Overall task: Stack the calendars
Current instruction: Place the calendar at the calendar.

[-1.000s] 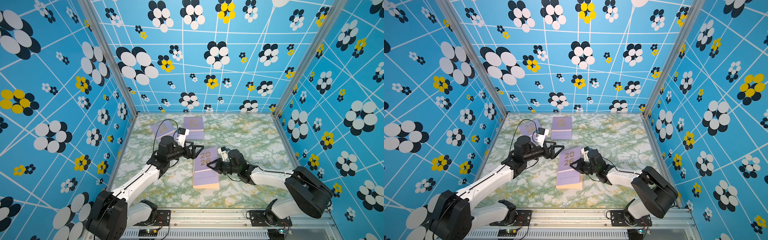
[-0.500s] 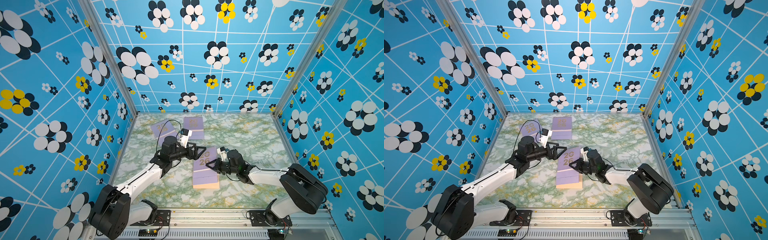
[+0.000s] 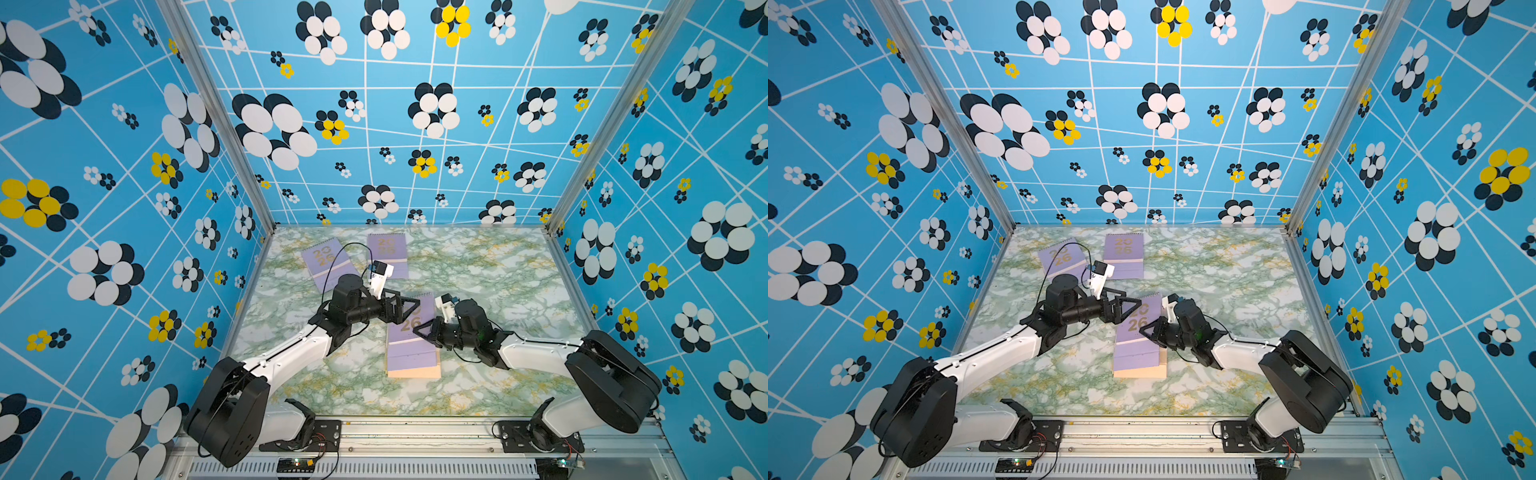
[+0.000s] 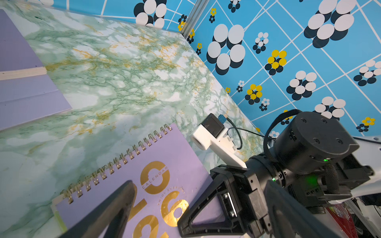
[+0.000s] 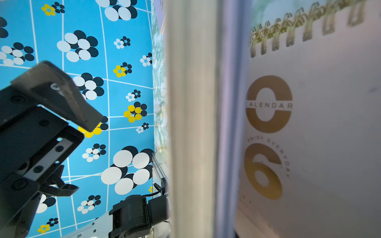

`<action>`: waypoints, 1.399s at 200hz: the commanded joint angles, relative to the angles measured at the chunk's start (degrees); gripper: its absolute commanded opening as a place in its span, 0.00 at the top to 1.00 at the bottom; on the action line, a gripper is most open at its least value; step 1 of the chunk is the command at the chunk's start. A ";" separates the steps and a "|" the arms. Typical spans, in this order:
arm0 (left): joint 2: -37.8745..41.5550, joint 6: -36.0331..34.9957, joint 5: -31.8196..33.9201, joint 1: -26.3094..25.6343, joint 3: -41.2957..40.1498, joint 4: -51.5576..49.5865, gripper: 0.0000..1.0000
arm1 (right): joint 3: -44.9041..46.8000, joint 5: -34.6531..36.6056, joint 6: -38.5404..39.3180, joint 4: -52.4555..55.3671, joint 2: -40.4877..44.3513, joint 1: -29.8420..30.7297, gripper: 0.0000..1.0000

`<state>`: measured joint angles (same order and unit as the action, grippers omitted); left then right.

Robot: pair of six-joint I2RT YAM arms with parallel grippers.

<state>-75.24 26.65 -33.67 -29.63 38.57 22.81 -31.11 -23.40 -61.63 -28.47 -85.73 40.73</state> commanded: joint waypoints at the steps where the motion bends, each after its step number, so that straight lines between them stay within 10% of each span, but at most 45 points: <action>1: -0.78 0.71 -0.41 -0.67 -0.16 2.06 0.00 | 0.39 2.87 2.02 8.43 0.81 0.22 0.97; 280: -2.35 0.23 -0.88 -0.95 1.61 1.81 0.00 | 1.71 -3.25 -1.16 -1.52 3.87 -2.67 1.00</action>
<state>-76.79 27.03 -33.69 -30.15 38.85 23.40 -30.02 -24.73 -62.33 -26.15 -80.20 38.33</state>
